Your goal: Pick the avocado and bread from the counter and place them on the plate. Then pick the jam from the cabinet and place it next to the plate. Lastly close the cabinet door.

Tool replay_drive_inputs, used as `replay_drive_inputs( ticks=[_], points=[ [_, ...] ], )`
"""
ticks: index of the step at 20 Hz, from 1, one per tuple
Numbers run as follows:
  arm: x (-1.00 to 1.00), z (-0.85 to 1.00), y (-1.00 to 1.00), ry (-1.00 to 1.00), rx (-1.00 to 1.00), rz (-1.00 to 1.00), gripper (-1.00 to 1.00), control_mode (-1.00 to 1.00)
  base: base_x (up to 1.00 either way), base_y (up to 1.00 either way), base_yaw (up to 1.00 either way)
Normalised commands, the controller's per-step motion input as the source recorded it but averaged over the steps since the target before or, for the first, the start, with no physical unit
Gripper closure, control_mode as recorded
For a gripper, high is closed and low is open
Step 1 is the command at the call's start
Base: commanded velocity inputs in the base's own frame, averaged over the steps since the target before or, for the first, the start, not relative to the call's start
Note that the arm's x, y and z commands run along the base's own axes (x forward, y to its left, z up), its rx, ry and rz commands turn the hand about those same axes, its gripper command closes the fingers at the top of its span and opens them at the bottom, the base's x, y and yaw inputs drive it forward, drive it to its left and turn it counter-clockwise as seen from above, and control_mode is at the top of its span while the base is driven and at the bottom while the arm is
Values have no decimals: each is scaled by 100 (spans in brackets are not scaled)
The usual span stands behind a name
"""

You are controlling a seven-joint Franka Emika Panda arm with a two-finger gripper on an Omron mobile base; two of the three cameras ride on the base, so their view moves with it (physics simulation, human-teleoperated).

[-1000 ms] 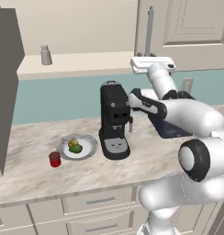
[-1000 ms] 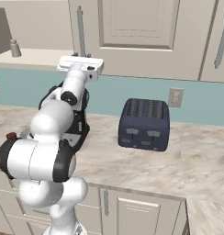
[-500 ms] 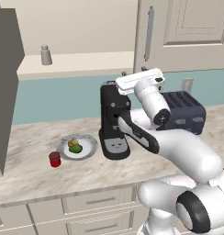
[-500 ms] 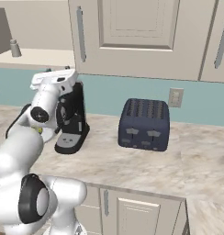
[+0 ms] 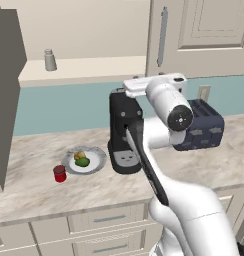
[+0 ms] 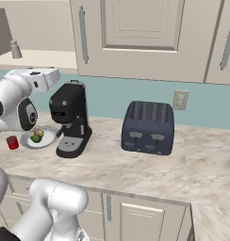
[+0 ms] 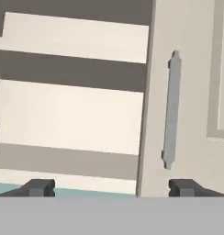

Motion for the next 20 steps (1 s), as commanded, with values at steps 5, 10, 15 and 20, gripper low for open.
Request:
replay_drive_inputs(
  ticks=[5,10,15,20],
  points=[
    [-100,20,-2,50,6,-14,-100,-100,0,0,0],
    [-100,-85,0,6,1,4,-100,-100,0,0,0],
    [-72,-33,-9,-5,2,11,-100,-100,0,0,0],
    [-3,0,-11,0,3,3,-100,-100,0,0,0]
  ],
)
